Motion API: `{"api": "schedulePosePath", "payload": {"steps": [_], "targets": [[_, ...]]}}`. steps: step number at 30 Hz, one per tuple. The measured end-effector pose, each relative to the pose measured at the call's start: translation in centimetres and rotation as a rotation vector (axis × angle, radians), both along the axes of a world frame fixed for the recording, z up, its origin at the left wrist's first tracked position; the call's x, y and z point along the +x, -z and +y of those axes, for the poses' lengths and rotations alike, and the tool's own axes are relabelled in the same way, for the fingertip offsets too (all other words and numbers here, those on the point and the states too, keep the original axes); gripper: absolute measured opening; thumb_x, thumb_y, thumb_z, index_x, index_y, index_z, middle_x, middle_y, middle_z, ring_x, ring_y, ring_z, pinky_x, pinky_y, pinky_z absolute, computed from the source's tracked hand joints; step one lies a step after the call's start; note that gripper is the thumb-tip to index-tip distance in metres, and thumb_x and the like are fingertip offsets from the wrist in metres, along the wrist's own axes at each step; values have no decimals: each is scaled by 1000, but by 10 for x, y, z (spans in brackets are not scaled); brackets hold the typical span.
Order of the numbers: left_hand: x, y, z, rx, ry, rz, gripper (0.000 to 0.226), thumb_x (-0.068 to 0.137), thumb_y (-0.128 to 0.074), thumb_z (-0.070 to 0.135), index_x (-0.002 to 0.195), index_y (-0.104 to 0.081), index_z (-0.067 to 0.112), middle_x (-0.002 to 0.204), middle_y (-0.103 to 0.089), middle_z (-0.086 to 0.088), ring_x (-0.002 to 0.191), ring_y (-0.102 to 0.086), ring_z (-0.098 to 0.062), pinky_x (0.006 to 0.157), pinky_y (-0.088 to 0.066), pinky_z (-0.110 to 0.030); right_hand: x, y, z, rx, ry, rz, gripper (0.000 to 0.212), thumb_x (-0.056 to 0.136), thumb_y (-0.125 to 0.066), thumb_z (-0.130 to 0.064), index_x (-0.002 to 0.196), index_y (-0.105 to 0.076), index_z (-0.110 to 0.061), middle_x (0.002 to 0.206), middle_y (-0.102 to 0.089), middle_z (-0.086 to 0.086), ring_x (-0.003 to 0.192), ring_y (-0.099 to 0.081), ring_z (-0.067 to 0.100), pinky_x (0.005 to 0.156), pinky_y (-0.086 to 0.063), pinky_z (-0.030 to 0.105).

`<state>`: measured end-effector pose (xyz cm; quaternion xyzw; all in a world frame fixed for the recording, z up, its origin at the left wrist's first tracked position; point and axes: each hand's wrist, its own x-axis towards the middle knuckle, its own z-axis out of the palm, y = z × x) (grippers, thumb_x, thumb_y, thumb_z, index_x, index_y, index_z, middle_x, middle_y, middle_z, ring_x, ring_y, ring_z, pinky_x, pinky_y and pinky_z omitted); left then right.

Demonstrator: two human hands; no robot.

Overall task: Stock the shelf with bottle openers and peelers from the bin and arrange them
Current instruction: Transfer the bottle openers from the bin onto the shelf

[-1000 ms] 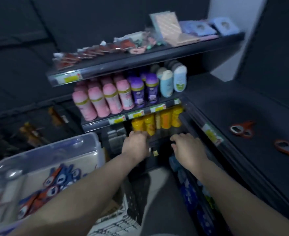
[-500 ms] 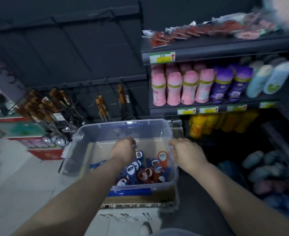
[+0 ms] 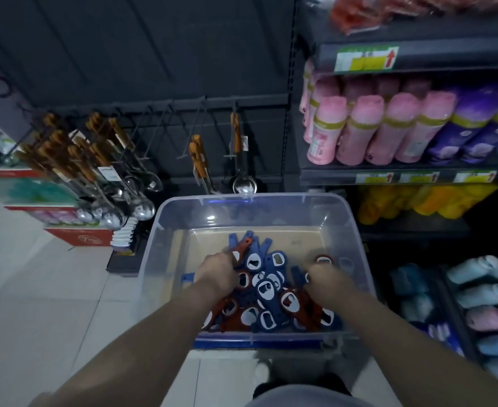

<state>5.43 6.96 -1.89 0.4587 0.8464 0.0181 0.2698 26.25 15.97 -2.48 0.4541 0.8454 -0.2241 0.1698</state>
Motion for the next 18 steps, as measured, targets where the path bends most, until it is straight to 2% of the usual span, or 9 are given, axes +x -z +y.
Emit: {"api": "schedulePosePath", "payload": {"steps": [4,7,10,12,15,18], "targets": [[-6,4,-8,53,-40,-25,39,87,-52,24,125,-53,25,110,-69,-8,102,-63,-30,82,-50,-32,-30,12,-1,-59,-31,53,25,93,-51,-26,116,-56,-16,114,-65,7,106,-60,27,82,-48,33],[-8,3,-14,45,-63,4,34,90,-48,20,123,-56,21,113,-68,-9,106,-62,-31,88,-51,-36,-50,22,-7,-86,66,148,50,80,-65,-47,118,-46,-20,110,-64,3,99,-61,26,80,-51,34],[-13,4,-17,19,-94,22,31,88,-49,15,116,-63,18,111,-69,-8,107,-62,-30,89,-51,-37,-61,30,-11,-81,94,146,61,68,-75,-51,110,-43,-20,103,-57,-1,94,-61,24,72,-48,33],[-17,6,-18,1,-113,25,29,87,-49,16,112,-63,18,110,-69,-7,105,-62,-28,88,-52,-36,-64,35,-7,-166,129,181,47,72,-72,-46,101,-44,-21,97,-57,-2,89,-60,24,71,-48,32],[-18,6,-15,-8,-125,12,28,88,-49,17,112,-63,17,110,-69,-9,104,-62,-29,88,-52,-37,-60,35,7,-228,136,204,20,81,-62,-35,80,-45,-23,74,-53,-5,79,-59,22,64,-40,29],[-15,5,-6,-10,-113,4,26,89,-48,17,111,-62,14,110,-68,-11,104,-62,-32,86,-52,-37,-54,28,17,-227,126,230,21,89,-57,-28,72,-46,-23,73,-51,-6,80,-55,20,65,-35,28]]}}
